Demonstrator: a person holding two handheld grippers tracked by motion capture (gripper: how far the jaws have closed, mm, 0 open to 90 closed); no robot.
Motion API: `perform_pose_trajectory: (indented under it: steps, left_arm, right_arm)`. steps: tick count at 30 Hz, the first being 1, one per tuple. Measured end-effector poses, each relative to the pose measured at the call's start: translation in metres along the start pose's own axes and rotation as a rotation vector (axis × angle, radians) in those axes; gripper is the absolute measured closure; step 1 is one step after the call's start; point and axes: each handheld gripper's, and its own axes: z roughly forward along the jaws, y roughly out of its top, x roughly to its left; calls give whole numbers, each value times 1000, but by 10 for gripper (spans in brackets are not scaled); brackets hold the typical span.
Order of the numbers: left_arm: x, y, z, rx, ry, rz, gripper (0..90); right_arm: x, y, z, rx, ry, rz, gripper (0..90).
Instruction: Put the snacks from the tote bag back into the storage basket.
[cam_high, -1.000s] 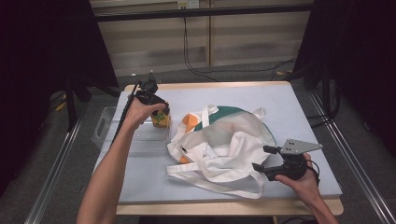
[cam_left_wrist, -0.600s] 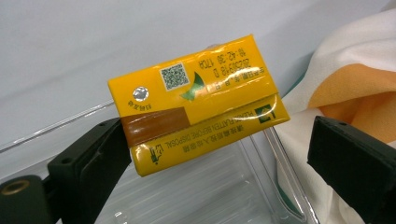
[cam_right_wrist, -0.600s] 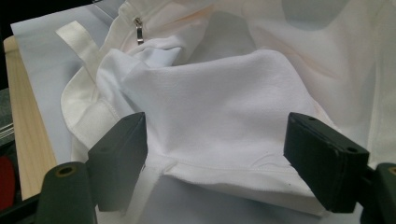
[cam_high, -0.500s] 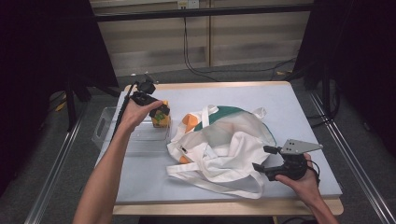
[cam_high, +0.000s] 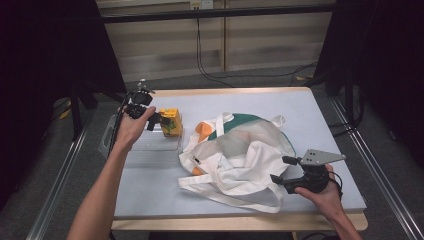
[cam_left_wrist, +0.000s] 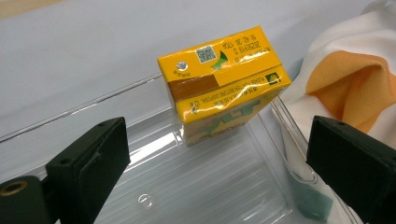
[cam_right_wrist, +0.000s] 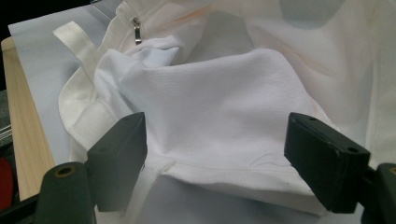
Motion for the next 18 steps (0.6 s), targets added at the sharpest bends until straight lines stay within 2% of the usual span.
perform_pose_trajectory:
  steps: [2, 4, 5, 6, 7, 8, 11, 12, 13, 14, 16, 18]
  left_arm:
    - [-1, -5, -4, -36, -3, 4, 58]
    - [-5, -10, -10, -58, -12, 29, 64]
    - [-5, -10, -10, -58, -12, 29, 69]
    - [-11, -17, -16, -97, 9, 54, 69]
    - [-11, -17, -16, -97, 9, 54, 68]
    - [-11, -23, -22, -109, -21, 63, 68]
    - [-14, -30, -25, -134, -20, 78, 69]
    - [-17, -40, -26, -168, -25, 102, 69]
    - [-17, -40, -26, -168, -25, 102, 68]
    - [-18, -44, -25, -190, -34, 92, 69]
    - [-21, -61, -25, -224, -31, 84, 74]
    - [-22, -71, -27, -233, -53, 81, 75]
  right_arm:
    - [0, 0, 0, -4, 3, -2, 212]
    - [0, 0, 0, -7, 2, 2, 211]
    - [0, 0, 0, -7, 2, 2, 211]
    - [0, 0, -1, -6, -1, 6, 210]
    - [0, 0, -1, -6, -1, 6, 210]
    - [0, 1, -1, -11, 0, 5, 209]
    - [-1, 1, 0, -16, -2, 5, 207]
    - [0, 1, -1, -16, -4, 2, 205]
    - [1, 2, -1, -17, -5, 4, 203]
    - [1, 2, -1, -18, -6, 3, 201]
    - [1, 2, -2, -21, -6, 3, 190]
    - [1, 1, -3, -23, -18, 14, 182]
